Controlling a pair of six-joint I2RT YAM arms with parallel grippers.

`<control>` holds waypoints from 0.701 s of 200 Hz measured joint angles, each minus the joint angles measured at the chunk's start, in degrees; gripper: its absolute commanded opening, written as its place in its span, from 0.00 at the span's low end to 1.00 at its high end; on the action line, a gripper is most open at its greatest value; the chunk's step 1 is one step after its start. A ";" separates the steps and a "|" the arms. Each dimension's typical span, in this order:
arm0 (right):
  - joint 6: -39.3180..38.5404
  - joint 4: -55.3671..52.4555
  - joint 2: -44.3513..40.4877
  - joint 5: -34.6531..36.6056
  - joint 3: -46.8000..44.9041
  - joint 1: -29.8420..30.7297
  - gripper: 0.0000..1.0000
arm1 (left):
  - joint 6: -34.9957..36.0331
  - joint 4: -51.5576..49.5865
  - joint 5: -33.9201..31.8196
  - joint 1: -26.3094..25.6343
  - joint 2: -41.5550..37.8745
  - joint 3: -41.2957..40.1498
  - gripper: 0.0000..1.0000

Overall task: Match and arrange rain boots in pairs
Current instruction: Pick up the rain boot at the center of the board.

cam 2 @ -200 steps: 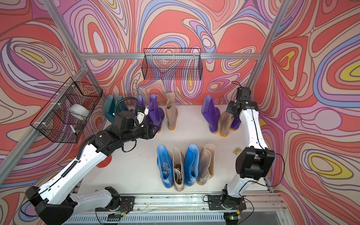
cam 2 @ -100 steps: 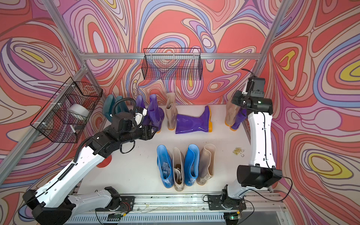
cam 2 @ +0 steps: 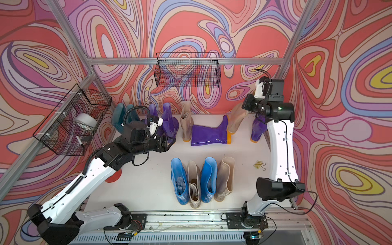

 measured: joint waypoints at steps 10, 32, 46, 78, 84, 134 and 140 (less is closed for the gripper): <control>0.24 0.42 0.70 -0.11 0.68 1.62 0.00 | 0.48 1.16 1.73 0.00 1.29 1.07 0.70; 1.75 1.81 1.33 -0.26 0.59 4.57 0.00 | 1.53 4.33 5.35 -0.02 5.03 4.79 0.71; 3.06 3.08 1.36 -0.26 -0.35 6.34 0.00 | 2.21 6.88 7.34 -0.02 7.48 7.10 0.72; 6.12 6.01 1.36 0.17 -2.69 9.77 0.00 | 3.89 11.65 11.74 -0.02 14.43 13.57 0.72; 6.62 6.38 1.36 0.37 -3.04 10.27 0.00 | 4.42 12.35 12.55 -0.02 16.04 15.13 0.73; 12.26 11.74 1.31 1.44 -7.67 13.31 0.00 | 10.47 14.56 16.65 -1.22 26.01 24.52 0.74; 12.76 12.13 1.31 1.73 -8.15 13.66 0.00 | 11.61 14.80 16.76 -1.51 26.67 24.87 0.74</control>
